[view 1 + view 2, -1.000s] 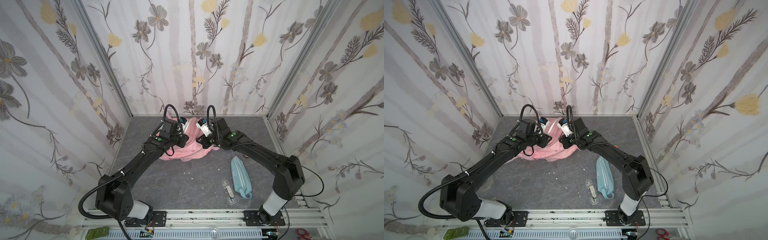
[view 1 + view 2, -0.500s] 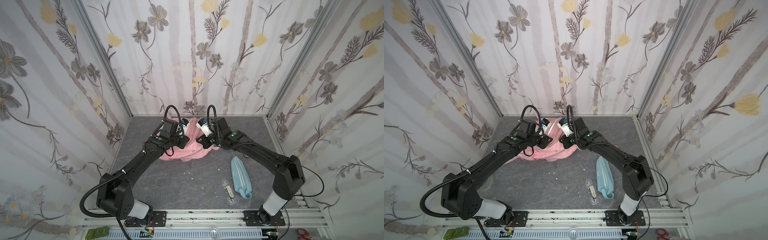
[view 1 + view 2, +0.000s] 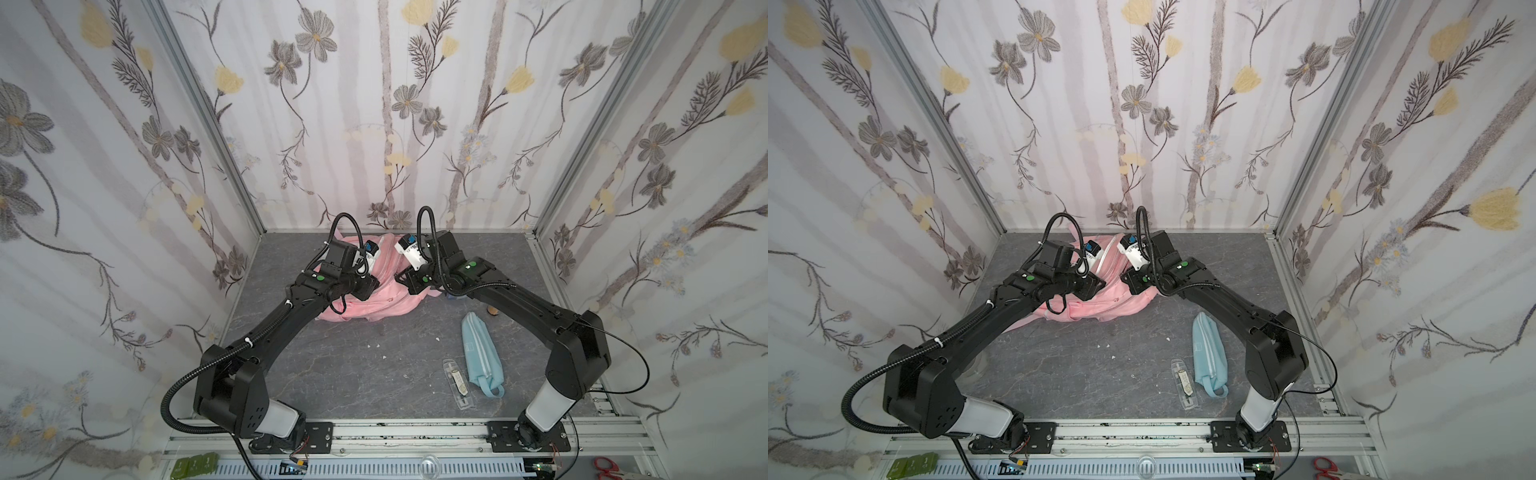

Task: Pack books, pencil case, and school supplies into a backpack
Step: Unzip the student bag at the center of the table.

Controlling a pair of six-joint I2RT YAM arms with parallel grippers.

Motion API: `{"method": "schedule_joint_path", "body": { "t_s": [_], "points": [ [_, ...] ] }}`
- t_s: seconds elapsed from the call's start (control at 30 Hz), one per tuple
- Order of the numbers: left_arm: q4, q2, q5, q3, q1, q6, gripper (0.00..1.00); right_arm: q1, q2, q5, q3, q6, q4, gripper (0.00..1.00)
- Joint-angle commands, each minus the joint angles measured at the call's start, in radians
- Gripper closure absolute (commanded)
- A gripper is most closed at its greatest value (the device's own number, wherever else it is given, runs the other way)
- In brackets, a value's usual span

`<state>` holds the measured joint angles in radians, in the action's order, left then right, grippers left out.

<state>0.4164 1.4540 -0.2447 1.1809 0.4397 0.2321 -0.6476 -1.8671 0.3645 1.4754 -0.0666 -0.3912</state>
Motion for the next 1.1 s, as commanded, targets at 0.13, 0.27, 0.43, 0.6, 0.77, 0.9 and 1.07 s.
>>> {"method": "schedule_joint_path", "body": {
  "t_s": [0.13,0.27,0.43,0.6,0.77,0.9,1.07],
  "points": [
    [-0.027,-0.009,0.028,-0.005,-0.001,-0.013,1.00,0.004,-0.010,0.027,0.032,0.016,0.036,1.00],
    [-0.034,-0.012,0.010,0.023,-0.001,-0.052,1.00,0.009,-0.015,0.020,0.050,0.020,0.018,1.00],
    [-0.054,-0.007,-0.046,0.082,-0.001,-0.175,1.00,0.013,-0.026,0.001,0.100,0.012,-0.014,1.00],
    [-0.098,0.015,-0.139,0.142,-0.001,-0.343,1.00,0.005,-0.054,-0.002,0.175,-0.038,-0.058,1.00],
    [-0.132,0.037,-0.157,0.183,0.001,-0.473,1.00,-0.036,-0.059,0.003,0.210,-0.077,-0.058,1.00],
    [-0.083,0.084,-0.090,0.244,0.001,-0.579,1.00,-0.076,-0.051,0.026,0.212,-0.128,-0.036,1.00],
    [-0.045,0.132,-0.058,0.326,0.001,-0.688,1.00,-0.125,-0.029,-0.002,0.204,-0.160,-0.034,1.00]
  ]
}}
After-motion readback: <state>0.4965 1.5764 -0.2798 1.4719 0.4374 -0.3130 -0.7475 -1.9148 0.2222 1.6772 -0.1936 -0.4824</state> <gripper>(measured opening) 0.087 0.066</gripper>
